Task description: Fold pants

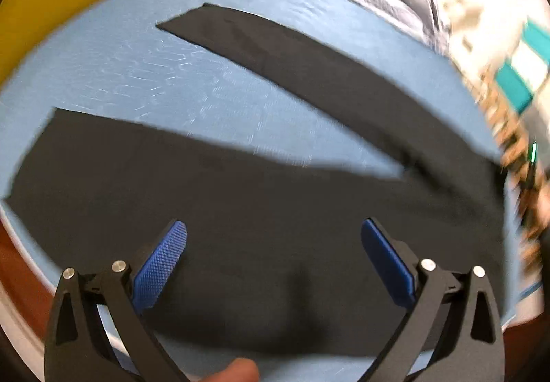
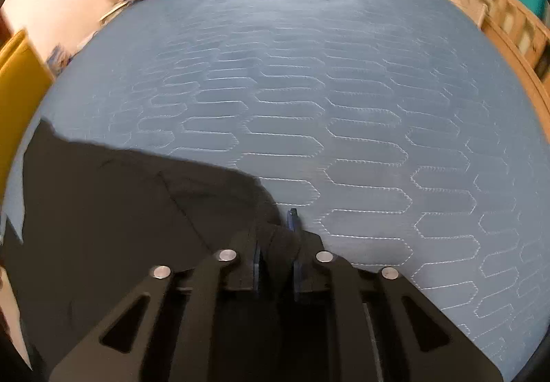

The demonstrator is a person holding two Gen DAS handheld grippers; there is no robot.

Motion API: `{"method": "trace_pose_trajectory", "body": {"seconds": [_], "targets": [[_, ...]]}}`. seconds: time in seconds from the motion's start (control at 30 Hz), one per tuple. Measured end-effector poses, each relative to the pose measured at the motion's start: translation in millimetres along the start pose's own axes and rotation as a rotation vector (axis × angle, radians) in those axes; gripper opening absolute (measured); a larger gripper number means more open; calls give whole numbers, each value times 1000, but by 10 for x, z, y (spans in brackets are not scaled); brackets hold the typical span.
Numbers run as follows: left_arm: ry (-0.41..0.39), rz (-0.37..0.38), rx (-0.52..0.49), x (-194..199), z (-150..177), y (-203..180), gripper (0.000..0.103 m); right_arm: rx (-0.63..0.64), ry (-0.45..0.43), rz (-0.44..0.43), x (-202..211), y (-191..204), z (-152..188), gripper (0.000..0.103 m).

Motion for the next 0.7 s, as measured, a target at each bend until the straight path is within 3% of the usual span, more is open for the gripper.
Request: {"method": "trace_pose_trajectory", "body": {"seconds": [0.13,0.27,0.33,0.43,0.5,0.6,0.67,0.7], "targets": [[-21,169,177,-254,-556,270,101,88,-153,-17,561,319,185,11],[-18,315,360,-620,-1018,531,100,192,-305,-8,1282,676,676,10],[10,396,466,-909,-1210,667,94,214,-354,-26,1599,775,978,10],[56,460,618,-1291,-1408,795,89,203,-403,-65,1988,903,1423,10],[66,480,647,-1421,-1530,784,84,206,-429,-87,2199,1050,1758,10],[53,522,678,-1534,-1660,776,83,250,-455,-31,2391,1233,2238,10],[66,537,691,-1648,-1716,797,83,226,-447,-38,2462,1253,2551,10],[84,521,692,-1699,-1706,810,74,216,-445,-38,2473,1278,2716,10]]}}
Point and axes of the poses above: each gripper's, at about its wrist camera, not at the fingertips, and x roughly against the way its jaws point, y to its left, z to its underside, the point moved 1 cm from there along -x, roughly the way its jaws point, and after that the axes turned 11 degrees about -x, right-handed, at the moved point
